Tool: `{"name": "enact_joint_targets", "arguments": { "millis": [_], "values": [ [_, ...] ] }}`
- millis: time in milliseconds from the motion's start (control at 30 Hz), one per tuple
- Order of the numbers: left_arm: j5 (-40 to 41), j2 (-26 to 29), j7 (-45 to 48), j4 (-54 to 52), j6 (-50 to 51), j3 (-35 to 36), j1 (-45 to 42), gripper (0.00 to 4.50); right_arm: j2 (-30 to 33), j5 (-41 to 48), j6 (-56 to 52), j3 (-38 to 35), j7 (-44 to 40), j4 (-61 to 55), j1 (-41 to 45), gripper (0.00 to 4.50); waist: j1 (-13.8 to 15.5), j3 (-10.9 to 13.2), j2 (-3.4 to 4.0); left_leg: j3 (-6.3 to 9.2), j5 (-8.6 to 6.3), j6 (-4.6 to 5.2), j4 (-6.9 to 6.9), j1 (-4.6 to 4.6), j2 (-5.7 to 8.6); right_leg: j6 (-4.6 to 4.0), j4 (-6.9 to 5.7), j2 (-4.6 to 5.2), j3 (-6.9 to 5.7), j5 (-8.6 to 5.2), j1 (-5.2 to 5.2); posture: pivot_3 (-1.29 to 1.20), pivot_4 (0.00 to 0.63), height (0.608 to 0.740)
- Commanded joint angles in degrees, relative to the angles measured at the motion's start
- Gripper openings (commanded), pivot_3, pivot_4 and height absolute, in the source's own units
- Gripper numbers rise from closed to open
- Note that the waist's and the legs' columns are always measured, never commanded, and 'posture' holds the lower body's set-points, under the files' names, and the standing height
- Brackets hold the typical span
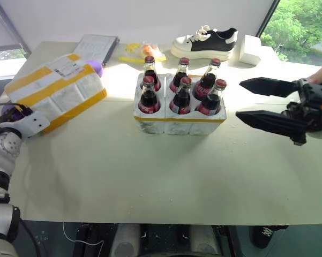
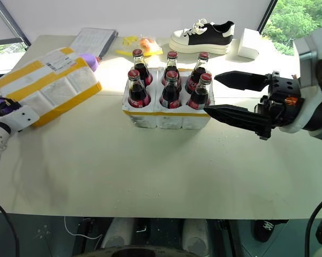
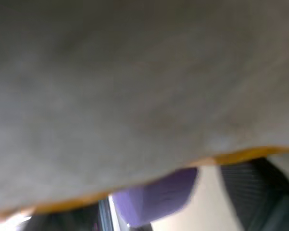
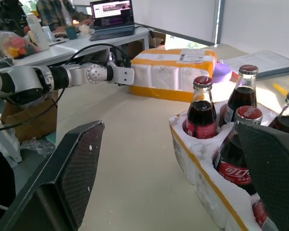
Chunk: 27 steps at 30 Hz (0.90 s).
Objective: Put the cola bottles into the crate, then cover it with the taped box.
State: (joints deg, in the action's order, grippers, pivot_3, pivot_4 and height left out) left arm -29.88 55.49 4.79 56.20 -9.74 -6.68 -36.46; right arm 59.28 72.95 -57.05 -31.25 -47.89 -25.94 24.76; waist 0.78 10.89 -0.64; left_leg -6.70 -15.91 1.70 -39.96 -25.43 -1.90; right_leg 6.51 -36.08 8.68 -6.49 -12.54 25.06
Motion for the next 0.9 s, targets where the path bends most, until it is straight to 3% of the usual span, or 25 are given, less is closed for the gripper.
{"name": "enact_joint_targets", "arguments": {
  "millis": [33,100,133,433,567,700,900],
  "values": [
    [-0.1,-0.4,-0.1,2.0,-0.8,-1.1,-1.4,1.12,1.1,1.8,1.3,-3.0,0.9,-1.5,-0.4,4.5,0.0,0.0,0.01,0.0,-0.01,0.01,0.0,0.02,-0.01,0.0,-0.01,0.0,0.01,0.0,0.0,0.0,0.15,0.74],
    [-0.1,-0.5,-0.3,2.5,-0.8,-1.5,-2.2,0.45,1.1,1.8,1.6,-3.2,1.2,-1.8,-1.0,4.5,0.0,0.0,0.03,0.02,-0.01,0.02,-0.01,0.05,-0.02,0.0,-0.01,0.01,0.01,0.0,-0.05,0.0,0.15,0.74],
    [-0.3,-0.4,-0.5,2.7,-0.8,-1.7,-2.4,0.42,1.1,1.7,1.8,-3.2,1.2,-1.9,-1.3,4.5,0.0,0.0,0.02,0.02,-0.02,0.04,-0.01,0.07,-0.02,0.0,-0.01,0.02,0.01,0.0,-0.07,0.0,0.15,0.74],
    [1.3,3.4,0.5,-1.5,-1.6,0.1,-6.5,0.42,3.3,-0.6,2.3,-3.5,-0.5,-0.5,-4.5,4.5,0.0,0.0,-0.06,0.08,-0.03,0.05,-0.06,0.03,-0.02,0.0,-0.02,0.01,0.0,0.0,-0.08,0.0,0.15,0.74],
    [4.3,5.1,4.8,-7.8,-4.7,2.2,-12.4,0.42,3.8,-2.4,3.6,-3.4,-1.1,0.1,-5.0,4.5,0.1,0.1,-0.28,0.11,-0.02,0.05,-0.07,-0.01,-0.02,0.0,-0.02,-0.02,-0.03,0.0,-0.08,0.0,0.15,0.74],
    [9.2,3.2,10.6,-14.9,-4.8,4.4,-19.1,0.42,3.7,-3.2,4.0,-3.2,-1.6,0.0,-5.7,4.5,0.1,0.0,-0.34,0.16,0.0,0.02,-0.13,-0.06,-0.02,0.0,0.04,0.02,-0.03,0.0,-0.13,0.0,0.15,0.74],
    [11.0,-1.6,19.1,-24.3,-2.4,2.0,-26.0,0.42,2.8,-3.5,4.6,-3.5,-0.6,-0.5,-6.4,4.5,-0.1,0.0,-0.34,-0.08,0.12,-0.16,-0.12,0.01,0.08,0.03,0.04,-0.03,-0.03,-0.02,-0.17,0.0,0.15,0.74]
  ]
}}
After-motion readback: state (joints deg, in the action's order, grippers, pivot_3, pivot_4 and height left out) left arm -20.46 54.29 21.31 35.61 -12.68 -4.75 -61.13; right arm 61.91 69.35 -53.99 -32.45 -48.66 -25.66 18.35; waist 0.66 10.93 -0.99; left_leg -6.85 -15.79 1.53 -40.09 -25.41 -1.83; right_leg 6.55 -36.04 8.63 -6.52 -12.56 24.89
